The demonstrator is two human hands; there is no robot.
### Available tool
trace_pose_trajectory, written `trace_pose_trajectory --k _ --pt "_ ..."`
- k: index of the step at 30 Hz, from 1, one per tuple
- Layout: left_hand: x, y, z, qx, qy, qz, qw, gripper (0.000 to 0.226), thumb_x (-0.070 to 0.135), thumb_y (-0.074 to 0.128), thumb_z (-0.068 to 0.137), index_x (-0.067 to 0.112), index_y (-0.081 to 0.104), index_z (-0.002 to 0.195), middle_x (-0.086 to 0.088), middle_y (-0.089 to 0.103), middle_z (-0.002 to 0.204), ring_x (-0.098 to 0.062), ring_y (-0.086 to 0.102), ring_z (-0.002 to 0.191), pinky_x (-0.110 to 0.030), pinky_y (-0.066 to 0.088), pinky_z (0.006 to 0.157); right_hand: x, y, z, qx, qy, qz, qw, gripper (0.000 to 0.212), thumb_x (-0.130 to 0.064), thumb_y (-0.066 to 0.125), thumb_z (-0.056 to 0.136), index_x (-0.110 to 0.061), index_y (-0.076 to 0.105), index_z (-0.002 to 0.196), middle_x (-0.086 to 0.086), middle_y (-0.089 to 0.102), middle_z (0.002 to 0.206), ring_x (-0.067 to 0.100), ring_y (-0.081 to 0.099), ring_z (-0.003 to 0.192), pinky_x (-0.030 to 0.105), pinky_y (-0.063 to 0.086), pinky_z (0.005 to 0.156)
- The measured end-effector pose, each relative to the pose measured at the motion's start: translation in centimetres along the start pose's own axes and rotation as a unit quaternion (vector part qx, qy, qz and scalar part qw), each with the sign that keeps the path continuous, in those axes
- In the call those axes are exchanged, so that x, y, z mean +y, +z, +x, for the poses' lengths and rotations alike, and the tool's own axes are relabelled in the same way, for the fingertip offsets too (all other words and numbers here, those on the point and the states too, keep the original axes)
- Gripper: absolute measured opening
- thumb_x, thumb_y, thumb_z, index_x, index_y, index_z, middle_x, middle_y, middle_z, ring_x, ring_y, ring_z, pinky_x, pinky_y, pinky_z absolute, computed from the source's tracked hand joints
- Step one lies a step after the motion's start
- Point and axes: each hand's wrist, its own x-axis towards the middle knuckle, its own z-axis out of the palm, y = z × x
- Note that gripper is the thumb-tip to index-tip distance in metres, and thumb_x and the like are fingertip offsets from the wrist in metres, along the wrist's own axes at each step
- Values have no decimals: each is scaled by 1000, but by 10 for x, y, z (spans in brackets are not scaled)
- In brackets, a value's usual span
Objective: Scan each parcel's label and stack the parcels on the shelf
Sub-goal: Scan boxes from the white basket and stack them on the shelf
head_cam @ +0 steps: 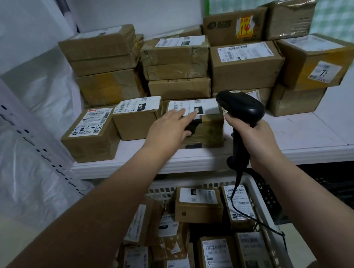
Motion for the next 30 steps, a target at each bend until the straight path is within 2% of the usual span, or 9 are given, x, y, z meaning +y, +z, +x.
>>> trace_pose_trajectory --k 4,9,14,17,20,23,26,28,30 --pt "-2 3 17 -10 -23 9 1000 55 33 44 101 26 24 151 -5 26 157 -24 24 143 -37 28 111 2 -8 0 0 20 5 1000 11 -28 73 85 -24 67 93 6 70 93 23 67 95 39 54 92" --pt "-6 8 22 -3 -36 28 999 54 33 43 101 26 24 151 -7 29 155 -27 26 142 -40 28 111 8 -16 -5 -77 31 -53 995 20 -24 70 87 -6 69 95 12 68 81 21 65 70 33 55 71" --pt "-1 18 -2 57 -26 -6 998 55 36 47 98 21 30 149 -7 29 155 -29 21 143 -43 17 115 14 -16 -18 -143 33 -144 979 22 -24 69 88 -3 66 82 10 65 67 18 62 55 22 52 52" --pt "3 27 -41 117 35 -66 990 47 36 49 93 13 52 134 -10 48 141 -31 37 133 -47 32 106 19 -14 -30 -169 44 -171 970 21 -23 69 88 -5 65 79 11 64 65 20 62 51 27 53 51" --pt "-2 43 -87 92 43 -95 990 40 35 46 91 10 63 117 -10 61 120 -29 53 112 -39 43 90 32 -9 -44 -205 81 -184 958 17 -22 69 88 -5 66 88 12 64 66 20 61 50 27 52 49" --pt "-16 66 -132 37 -37 -145 988 37 34 49 89 8 64 111 -9 61 107 -26 58 96 -33 46 79 51 -1 -59 -242 96 -219 940 14 -24 69 88 -11 66 86 8 65 65 20 61 52 29 51 52" --pt "-27 93 -172 -42 -166 -173 970 38 29 62 87 4 60 115 -16 60 112 -33 58 99 -40 48 81 67 12 -72 -270 108 -248 924 14 -26 70 88 -14 64 84 5 64 65 14 60 50 22 49 48" --pt "-34 116 -193 -99 -217 -173 956 58 25 78 77 -4 56 121 -26 56 117 -45 56 104 -44 45 83 78 23 -78 -282 120 -248 919 13 -25 70 88 -15 63 84 5 61 62 14 58 48 22 47 46" --pt "-41 137 -209 -158 -280 -173 931 82 46 73 78 -1 40 138 -27 44 135 -45 46 122 -47 42 95 87 35 -80 -290 128 -249 915 11 -24 70 88 -16 63 86 3 60 59 14 57 47 23 47 47"
